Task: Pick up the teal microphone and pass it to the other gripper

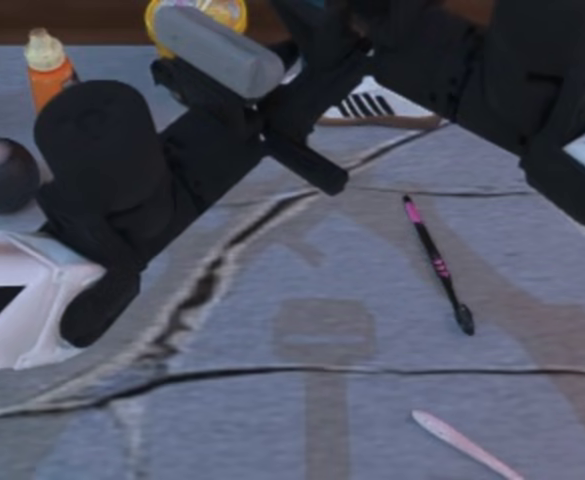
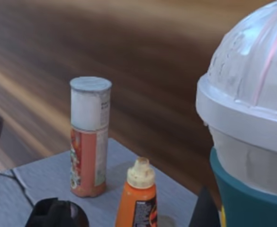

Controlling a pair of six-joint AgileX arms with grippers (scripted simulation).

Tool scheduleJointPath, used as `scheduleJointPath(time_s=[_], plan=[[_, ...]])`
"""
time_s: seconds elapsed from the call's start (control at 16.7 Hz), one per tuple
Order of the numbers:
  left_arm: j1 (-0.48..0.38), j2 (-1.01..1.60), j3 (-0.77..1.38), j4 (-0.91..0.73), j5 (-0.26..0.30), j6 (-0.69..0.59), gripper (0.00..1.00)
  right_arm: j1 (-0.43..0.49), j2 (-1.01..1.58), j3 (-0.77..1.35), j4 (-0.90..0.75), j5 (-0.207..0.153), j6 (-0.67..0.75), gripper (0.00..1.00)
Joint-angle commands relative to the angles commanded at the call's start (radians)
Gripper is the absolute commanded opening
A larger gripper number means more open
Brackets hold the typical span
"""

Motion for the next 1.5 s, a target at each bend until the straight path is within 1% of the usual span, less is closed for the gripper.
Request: scheduleJointPath(time_s=[0.54,0.6,1.02,1.08,1.14,1.26,1.5], plan=[[0.000,0.000,0.000,0.000,0.000,0.000,0.98,0.000,0.000,0.000,0.000,0.000,0.000,0.00],[0.000,0.000,0.000,0.000,0.000,0.000,1.00,0.000,0.000,0.000,0.000,0.000,0.000,0.00],[0.000,0.000,0.000,0.000,0.000,0.000,1.00,0.000,0.000,0.000,0.000,0.000,0.000,0.00],[0.011,0.011,-0.008,0.000,-0.017,0.012,1.00,-0.002,-0.008,0.008,0.001,0.010,-0.005,0.00],[0.012,0.008,-0.012,0.000,-0.016,0.012,1.00,-0.004,-0.009,0.006,0.001,0.008,-0.005,0.00],[0.022,-0.030,-0.050,-0.004,-0.010,0.013,1.00,-0.021,-0.024,-0.010,0.000,-0.010,-0.002,0.00],[0.057,-0.190,-0.198,-0.012,0.010,0.011,1.00,-0.085,-0.083,-0.065,0.001,-0.082,-0.002,0.00]])
